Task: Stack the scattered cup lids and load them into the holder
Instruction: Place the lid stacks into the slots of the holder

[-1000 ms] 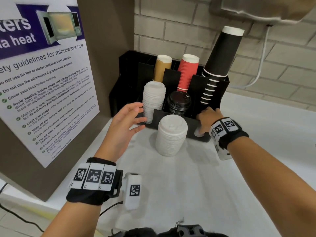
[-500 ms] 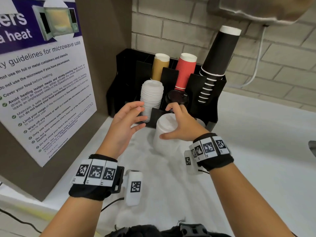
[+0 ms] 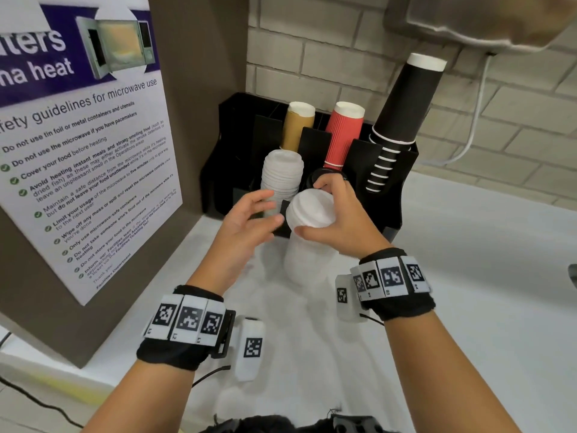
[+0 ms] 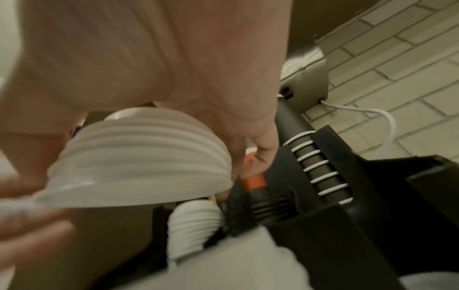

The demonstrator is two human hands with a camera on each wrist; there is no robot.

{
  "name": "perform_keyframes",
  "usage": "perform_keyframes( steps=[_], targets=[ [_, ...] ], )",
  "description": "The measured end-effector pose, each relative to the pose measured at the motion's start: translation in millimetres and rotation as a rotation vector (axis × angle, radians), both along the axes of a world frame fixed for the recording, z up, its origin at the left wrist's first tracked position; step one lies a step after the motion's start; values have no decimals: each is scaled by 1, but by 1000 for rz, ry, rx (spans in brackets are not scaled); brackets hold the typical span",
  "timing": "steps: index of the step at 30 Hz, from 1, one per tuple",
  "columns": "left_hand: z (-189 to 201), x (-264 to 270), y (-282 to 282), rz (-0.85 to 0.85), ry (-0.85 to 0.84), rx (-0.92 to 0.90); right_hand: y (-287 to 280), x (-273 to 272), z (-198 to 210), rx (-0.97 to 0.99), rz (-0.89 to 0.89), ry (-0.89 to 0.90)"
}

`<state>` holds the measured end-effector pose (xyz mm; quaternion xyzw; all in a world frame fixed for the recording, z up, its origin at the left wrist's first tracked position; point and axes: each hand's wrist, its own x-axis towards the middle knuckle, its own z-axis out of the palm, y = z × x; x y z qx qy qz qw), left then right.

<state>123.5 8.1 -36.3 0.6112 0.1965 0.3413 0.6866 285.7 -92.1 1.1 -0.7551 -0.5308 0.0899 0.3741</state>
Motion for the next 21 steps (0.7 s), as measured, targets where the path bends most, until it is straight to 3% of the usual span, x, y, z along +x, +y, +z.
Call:
perform_keyframes(
  steps=[6,14,21],
  targets=[
    [-5,7,-11,-217,-71,88,-14,-27,15,117,176,432],
    [3,2,-16,-215,-59,165,-35,-25,22,-5,233,414],
    [8,3,-24,-204,-48,171,-43,-23,23,48,201,423]
  ],
)
